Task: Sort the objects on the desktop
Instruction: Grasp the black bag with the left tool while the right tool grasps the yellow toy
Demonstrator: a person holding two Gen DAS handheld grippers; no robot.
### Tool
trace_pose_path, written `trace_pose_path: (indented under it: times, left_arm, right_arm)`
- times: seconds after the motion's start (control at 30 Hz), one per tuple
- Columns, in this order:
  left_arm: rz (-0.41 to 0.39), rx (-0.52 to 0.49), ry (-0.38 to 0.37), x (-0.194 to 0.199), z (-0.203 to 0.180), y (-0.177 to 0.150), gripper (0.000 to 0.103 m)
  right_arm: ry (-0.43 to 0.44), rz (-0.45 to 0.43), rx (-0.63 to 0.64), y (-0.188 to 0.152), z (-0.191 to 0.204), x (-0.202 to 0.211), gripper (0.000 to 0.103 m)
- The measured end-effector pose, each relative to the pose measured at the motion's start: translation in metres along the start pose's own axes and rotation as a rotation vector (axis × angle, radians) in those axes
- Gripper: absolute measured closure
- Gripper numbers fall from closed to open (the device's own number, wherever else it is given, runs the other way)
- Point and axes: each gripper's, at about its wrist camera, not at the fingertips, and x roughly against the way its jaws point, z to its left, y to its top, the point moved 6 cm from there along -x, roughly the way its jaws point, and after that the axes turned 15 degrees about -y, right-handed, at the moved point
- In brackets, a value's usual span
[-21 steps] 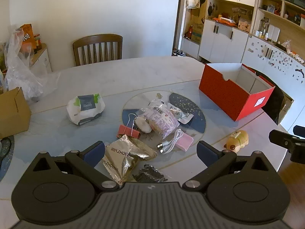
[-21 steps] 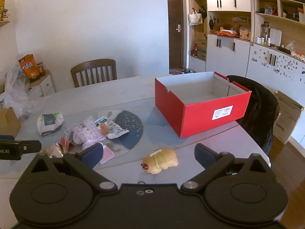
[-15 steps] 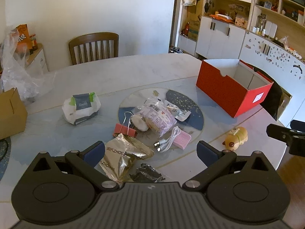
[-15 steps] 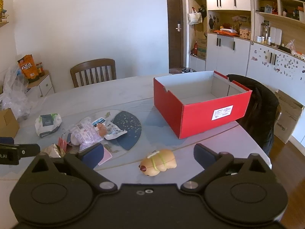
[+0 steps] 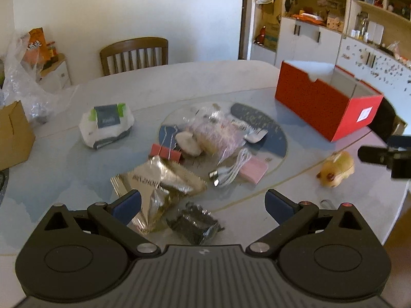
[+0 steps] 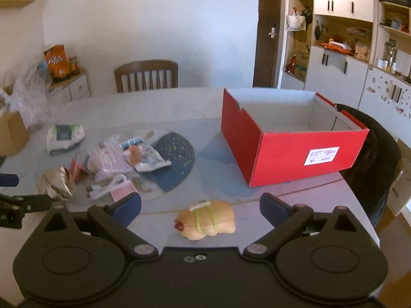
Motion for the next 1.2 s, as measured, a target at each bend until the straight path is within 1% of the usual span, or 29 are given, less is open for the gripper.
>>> trace_pose_path:
  times: [0.1, 0.23, 0.33, 0.4, 0.53, 0.6, 0.67, 0.73, 0.8, 0.9, 0.97, 1.03, 1.07, 1.1, 1.13, 1.2]
  left_arm:
    - [0.021, 0.01, 0.036, -0.012, 0.003, -0.011, 0.001]
    - [0.042, 0.041, 0.052, -0.026, 0.009, -0.018, 0.001]
    - [0.063, 0.029, 0.065, -0.034, 0.01, -0.02, 0.001]
    - [0.084, 0.027, 0.073, -0.04, 0.01, -0.023, 0.004]
    - [0.11, 0.015, 0.088, -0.048, 0.011, -0.028, 0.006]
    - [0.122, 0.005, 0.088, -0.051, 0.011, -0.028, 0.012]
    - [0.128, -0.001, 0.089, -0.053, 0.011, -0.028, 0.013]
    - [0.128, -0.002, 0.086, -0.053, 0.01, -0.028, 0.017]
    - [0.131, -0.011, 0.084, -0.053, 0.009, -0.028, 0.025]
    - [0.129, -0.027, 0.073, -0.052, 0.006, -0.027, 0.033]
    - [0.128, -0.031, 0.073, -0.052, 0.005, -0.027, 0.035]
    - [0.126, -0.033, 0.07, -0.051, 0.005, -0.026, 0.037]
    - [0.123, -0.04, 0.069, -0.05, 0.004, -0.026, 0.041]
    - [0.122, -0.046, 0.067, -0.049, 0.003, -0.026, 0.051]
    - [0.12, -0.054, 0.064, -0.048, 0.002, -0.026, 0.056]
    - [0.119, -0.069, 0.063, -0.047, 0.0, -0.025, 0.06]
  right_arm:
    - [0.015, 0.014, 0.015, -0.004, 0.0, -0.015, 0.006]
    - [0.027, 0.046, 0.032, -0.01, 0.0, -0.033, 0.006]
    - [0.032, 0.081, 0.039, -0.013, 0.001, -0.047, 0.006]
    - [0.036, 0.098, 0.044, -0.015, 0.002, -0.054, 0.008]
    - [0.04, 0.123, 0.071, -0.021, 0.006, -0.065, 0.01]
    - [0.045, 0.137, 0.072, -0.022, 0.007, -0.069, 0.011]
    - [0.045, 0.141, 0.076, -0.023, 0.009, -0.072, 0.013]
    - [0.05, 0.148, 0.078, -0.023, 0.009, -0.074, 0.016]
    - [0.05, 0.152, 0.074, -0.024, 0.01, -0.075, 0.017]
    - [0.061, 0.159, 0.067, -0.024, 0.011, -0.074, 0.022]
    - [0.062, 0.159, 0.07, -0.023, 0.012, -0.074, 0.026]
    - [0.061, 0.158, 0.067, -0.023, 0.013, -0.074, 0.026]
    - [0.06, 0.158, 0.067, -0.023, 0.013, -0.073, 0.027]
    - [0.059, 0.158, 0.065, -0.022, 0.013, -0.073, 0.027]
    - [0.059, 0.159, 0.063, -0.022, 0.013, -0.073, 0.028]
    - [0.06, 0.158, 0.058, -0.021, 0.013, -0.072, 0.029]
